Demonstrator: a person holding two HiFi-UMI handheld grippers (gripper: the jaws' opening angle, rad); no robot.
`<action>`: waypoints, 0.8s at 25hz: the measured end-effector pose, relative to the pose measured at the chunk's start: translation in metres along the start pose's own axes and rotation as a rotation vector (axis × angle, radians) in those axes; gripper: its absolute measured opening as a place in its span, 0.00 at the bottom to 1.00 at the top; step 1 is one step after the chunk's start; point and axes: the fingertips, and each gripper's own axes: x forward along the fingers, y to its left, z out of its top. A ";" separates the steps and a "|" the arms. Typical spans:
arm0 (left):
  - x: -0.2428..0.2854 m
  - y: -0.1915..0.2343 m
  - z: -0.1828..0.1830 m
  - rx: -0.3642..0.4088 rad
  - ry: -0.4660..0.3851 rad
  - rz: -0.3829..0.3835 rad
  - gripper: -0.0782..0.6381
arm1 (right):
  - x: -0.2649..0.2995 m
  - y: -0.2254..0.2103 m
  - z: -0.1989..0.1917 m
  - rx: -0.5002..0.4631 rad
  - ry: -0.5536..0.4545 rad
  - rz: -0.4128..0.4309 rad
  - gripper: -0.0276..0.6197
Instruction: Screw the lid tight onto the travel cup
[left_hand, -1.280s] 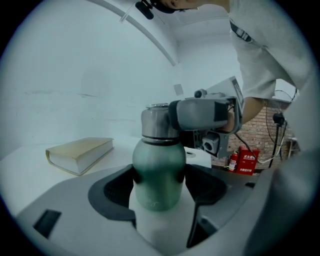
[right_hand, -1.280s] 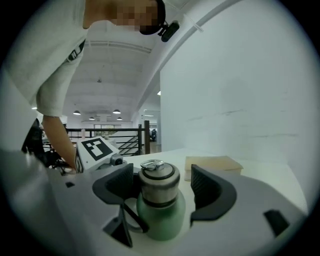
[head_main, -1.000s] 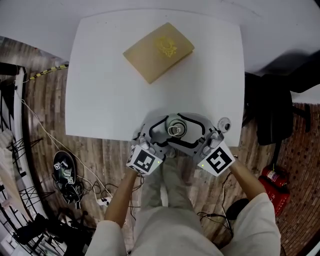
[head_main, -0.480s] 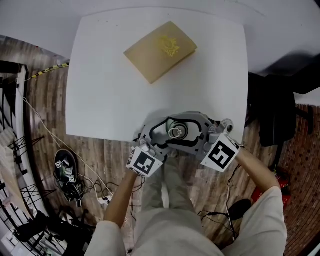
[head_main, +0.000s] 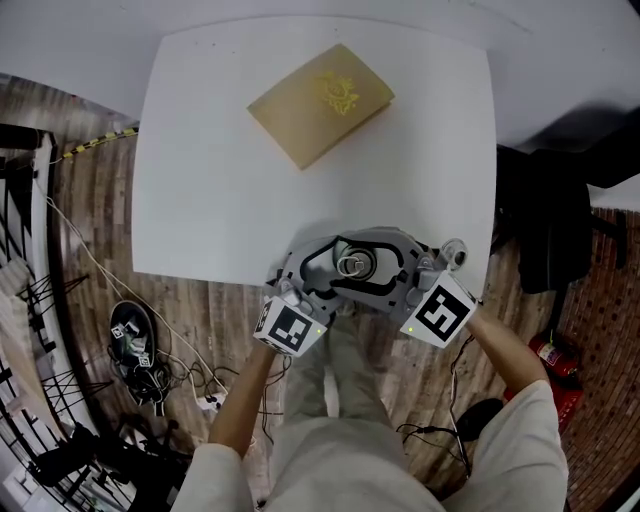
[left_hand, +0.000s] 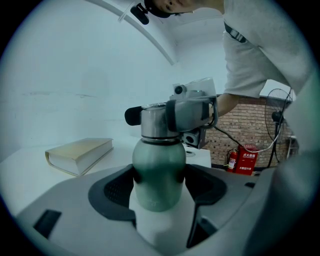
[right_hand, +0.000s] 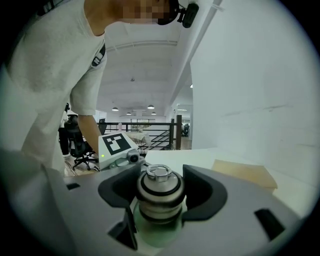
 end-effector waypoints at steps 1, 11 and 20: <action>0.000 0.000 0.000 -0.002 0.001 0.000 0.56 | 0.000 -0.001 0.000 0.007 -0.005 -0.024 0.44; 0.001 0.000 0.001 0.003 0.002 0.005 0.56 | -0.005 -0.014 -0.003 0.113 -0.047 -0.355 0.44; 0.000 -0.001 0.002 0.003 0.002 0.010 0.56 | -0.012 -0.027 0.002 0.186 -0.098 -0.688 0.44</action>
